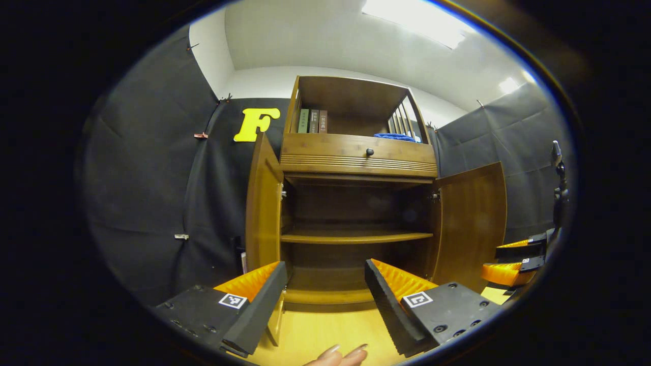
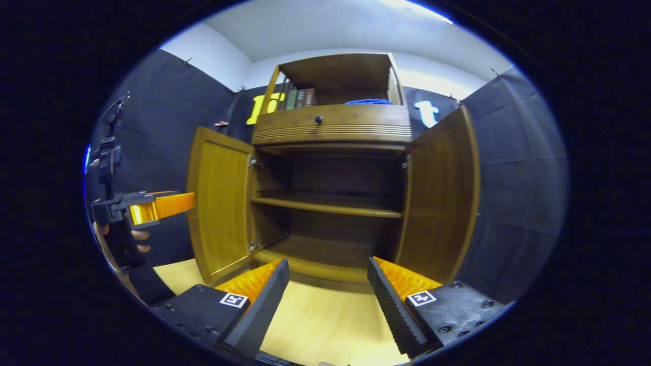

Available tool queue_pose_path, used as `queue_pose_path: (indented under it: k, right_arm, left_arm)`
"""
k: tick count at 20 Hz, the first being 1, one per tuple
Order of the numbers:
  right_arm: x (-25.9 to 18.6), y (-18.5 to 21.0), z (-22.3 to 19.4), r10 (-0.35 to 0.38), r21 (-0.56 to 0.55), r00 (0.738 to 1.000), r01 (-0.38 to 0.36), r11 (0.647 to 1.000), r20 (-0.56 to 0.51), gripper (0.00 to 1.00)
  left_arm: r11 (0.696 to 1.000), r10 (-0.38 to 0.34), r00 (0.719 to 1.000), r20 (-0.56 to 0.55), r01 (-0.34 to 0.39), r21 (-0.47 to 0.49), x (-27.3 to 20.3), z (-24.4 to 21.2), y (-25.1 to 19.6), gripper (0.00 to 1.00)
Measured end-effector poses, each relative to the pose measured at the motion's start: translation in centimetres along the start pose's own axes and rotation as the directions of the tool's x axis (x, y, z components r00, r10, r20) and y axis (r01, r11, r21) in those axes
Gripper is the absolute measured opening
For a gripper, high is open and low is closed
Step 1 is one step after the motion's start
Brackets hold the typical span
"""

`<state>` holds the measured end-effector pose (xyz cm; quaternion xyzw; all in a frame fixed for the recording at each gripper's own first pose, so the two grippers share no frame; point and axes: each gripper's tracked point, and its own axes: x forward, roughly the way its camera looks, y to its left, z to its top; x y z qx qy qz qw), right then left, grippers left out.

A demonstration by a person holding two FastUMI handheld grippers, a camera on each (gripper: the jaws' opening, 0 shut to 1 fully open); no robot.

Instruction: Open the right door of the double-door shoe cabinet with the right hand, and open the left door with the left hand.

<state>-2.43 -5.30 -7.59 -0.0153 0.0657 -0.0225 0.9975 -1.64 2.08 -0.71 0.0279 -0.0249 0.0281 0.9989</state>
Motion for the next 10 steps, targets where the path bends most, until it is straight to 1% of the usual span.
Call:
queue_pose_path:
  k: [1, 2, 3, 4, 7, 10]
  right_arm:
    - [-0.2, 0.3, 0.9, -0.007, -0.004, 1.000, 0.007, 1.000, 0.025, 0.98]
    - [-0.1, 0.5, 1.7, -0.015, -0.011, 0.999, 0.016, 1.000, 0.045, 0.98]
    - [0.0, 0.5, 2.1, -0.026, -0.022, 0.998, 0.027, 0.999, 0.054, 1.00]
    - [0.2, 0.6, 2.4, -0.025, -0.025, 0.998, 0.027, 0.999, 0.059, 1.00]
    - [0.4, 1.4, 3.0, -0.007, 0.017, 0.998, 0.006, 1.000, 0.060, 0.99]
    - [0.6, 1.1, 3.8, -0.023, 0.033, 0.998, 0.021, 0.999, 0.064, 0.99]
  left_arm:
    - [1.000, 0.000, 1.000, -0.004, 0.000, 0.012, 0.1, -0.1, -0.4, 0.94]
    - [1.000, 0.007, 1.000, -0.008, -0.007, 0.027, 0.3, -0.2, -0.7, 0.94]
    - [0.999, 0.018, 1.000, -0.013, -0.017, 0.040, 0.3, -0.4, -0.8, 0.94]
    - [0.999, 0.020, 1.000, -0.012, -0.019, 0.047, 0.5, -0.4, -1.0, 0.94]
    - [0.999, -0.012, 1.000, -0.003, 0.012, 0.042, 0.2, -0.3, -1.9, 0.96]
    - [0.998, -0.010, 1.000, 0.010, 0.010, 0.056, 0.2, 0.1, -1.5, 0.95]
